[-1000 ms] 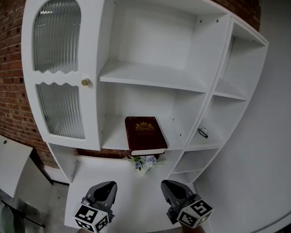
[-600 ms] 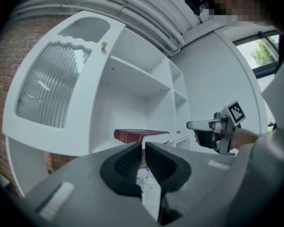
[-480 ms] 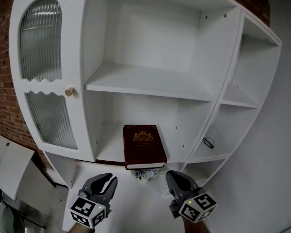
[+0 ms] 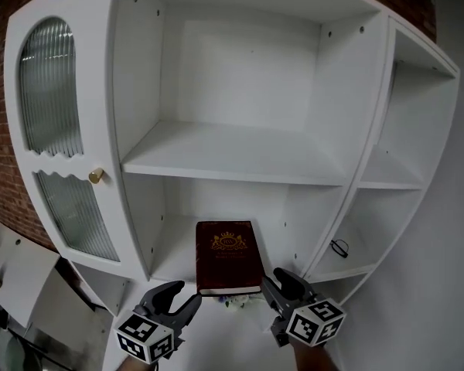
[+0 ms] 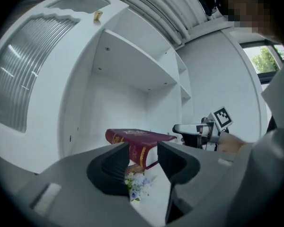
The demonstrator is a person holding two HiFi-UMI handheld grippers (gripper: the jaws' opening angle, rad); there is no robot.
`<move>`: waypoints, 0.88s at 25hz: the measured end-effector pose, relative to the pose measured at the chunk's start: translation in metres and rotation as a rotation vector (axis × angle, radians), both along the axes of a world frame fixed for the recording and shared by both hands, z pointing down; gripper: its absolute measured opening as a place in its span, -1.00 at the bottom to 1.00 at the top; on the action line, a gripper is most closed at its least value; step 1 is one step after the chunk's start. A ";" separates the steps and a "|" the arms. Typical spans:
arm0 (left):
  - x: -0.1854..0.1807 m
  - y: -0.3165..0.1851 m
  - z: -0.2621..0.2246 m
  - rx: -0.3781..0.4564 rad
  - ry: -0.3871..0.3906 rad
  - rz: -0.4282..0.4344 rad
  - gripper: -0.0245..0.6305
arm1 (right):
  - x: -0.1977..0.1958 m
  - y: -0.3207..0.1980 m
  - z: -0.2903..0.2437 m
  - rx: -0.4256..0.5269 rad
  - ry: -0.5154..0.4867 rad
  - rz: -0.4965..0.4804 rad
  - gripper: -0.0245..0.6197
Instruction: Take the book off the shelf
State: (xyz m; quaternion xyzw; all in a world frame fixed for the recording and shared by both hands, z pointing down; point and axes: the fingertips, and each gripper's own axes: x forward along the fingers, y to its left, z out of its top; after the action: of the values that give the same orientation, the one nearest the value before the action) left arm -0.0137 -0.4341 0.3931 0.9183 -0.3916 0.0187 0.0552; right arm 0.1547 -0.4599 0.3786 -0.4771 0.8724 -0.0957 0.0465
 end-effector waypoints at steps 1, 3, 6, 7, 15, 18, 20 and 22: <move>0.001 -0.003 -0.002 -0.006 0.011 0.005 -0.35 | 0.000 -0.005 0.002 -0.014 0.000 -0.008 -0.31; 0.004 -0.011 -0.007 -0.013 0.022 0.012 -0.31 | -0.002 -0.014 0.006 -0.043 0.001 -0.027 -0.28; 0.008 -0.022 -0.011 -0.018 0.035 0.001 -0.28 | -0.005 -0.025 0.014 -0.079 -0.001 -0.051 -0.26; 0.010 -0.026 -0.011 -0.025 0.037 0.001 -0.27 | -0.006 -0.028 0.016 -0.087 -0.006 -0.057 -0.26; 0.017 -0.042 -0.003 -0.103 0.046 0.031 -0.19 | -0.007 -0.035 0.018 -0.112 -0.044 -0.100 -0.22; 0.018 -0.044 -0.003 -0.121 0.023 0.038 -0.19 | -0.009 -0.032 0.017 -0.119 -0.054 -0.123 -0.28; 0.019 -0.043 0.000 -0.136 0.004 0.051 -0.20 | -0.011 -0.028 0.019 -0.125 -0.051 -0.136 -0.32; 0.020 -0.041 0.003 -0.148 -0.019 0.067 -0.20 | -0.014 -0.025 0.021 -0.131 -0.042 -0.146 -0.32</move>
State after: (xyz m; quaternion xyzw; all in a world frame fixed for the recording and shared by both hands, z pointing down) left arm 0.0061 -0.4751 0.3956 0.9240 -0.3589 0.0581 0.1186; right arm 0.1410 -0.4845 0.3997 -0.4122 0.8955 -0.1659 0.0265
